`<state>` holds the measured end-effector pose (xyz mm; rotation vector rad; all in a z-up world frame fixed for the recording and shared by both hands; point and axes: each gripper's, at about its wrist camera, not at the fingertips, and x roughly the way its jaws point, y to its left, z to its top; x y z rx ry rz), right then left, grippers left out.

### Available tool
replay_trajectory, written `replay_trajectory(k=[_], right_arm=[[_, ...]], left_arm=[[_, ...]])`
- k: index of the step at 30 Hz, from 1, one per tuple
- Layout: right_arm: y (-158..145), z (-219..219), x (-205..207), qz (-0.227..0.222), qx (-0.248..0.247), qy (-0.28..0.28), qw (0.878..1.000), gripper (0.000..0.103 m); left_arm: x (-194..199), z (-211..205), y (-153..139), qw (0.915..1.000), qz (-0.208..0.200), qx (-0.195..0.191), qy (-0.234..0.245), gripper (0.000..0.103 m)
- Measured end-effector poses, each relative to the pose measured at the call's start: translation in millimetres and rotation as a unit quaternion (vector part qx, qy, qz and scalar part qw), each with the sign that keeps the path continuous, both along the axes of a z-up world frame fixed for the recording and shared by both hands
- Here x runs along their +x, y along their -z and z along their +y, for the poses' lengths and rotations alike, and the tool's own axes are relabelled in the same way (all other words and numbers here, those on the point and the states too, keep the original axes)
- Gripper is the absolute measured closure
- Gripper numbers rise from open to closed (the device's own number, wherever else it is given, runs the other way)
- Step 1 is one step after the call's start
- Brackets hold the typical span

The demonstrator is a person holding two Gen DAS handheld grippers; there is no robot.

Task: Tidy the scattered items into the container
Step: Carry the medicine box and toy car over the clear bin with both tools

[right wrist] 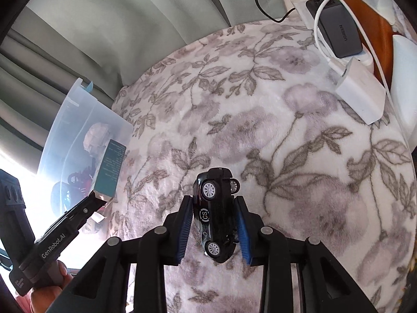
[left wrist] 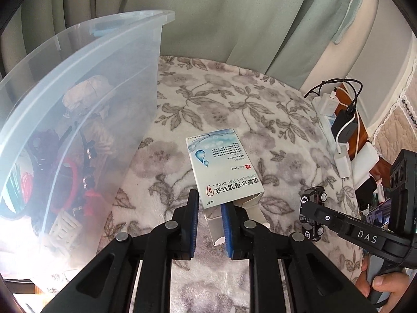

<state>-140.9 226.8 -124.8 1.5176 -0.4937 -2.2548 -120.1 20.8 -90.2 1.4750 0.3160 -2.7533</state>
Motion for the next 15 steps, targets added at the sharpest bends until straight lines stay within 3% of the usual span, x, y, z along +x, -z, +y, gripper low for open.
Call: replay_trajectory(k=[15], right_arm=[[-48.2, 5.3, 28.7, 0.046, -0.008, 0.018, 0.999, 0.071]], left_arm=[[27.9, 6.9, -43.2, 0.9981, 0.057, 0.016, 0.014, 0.086]])
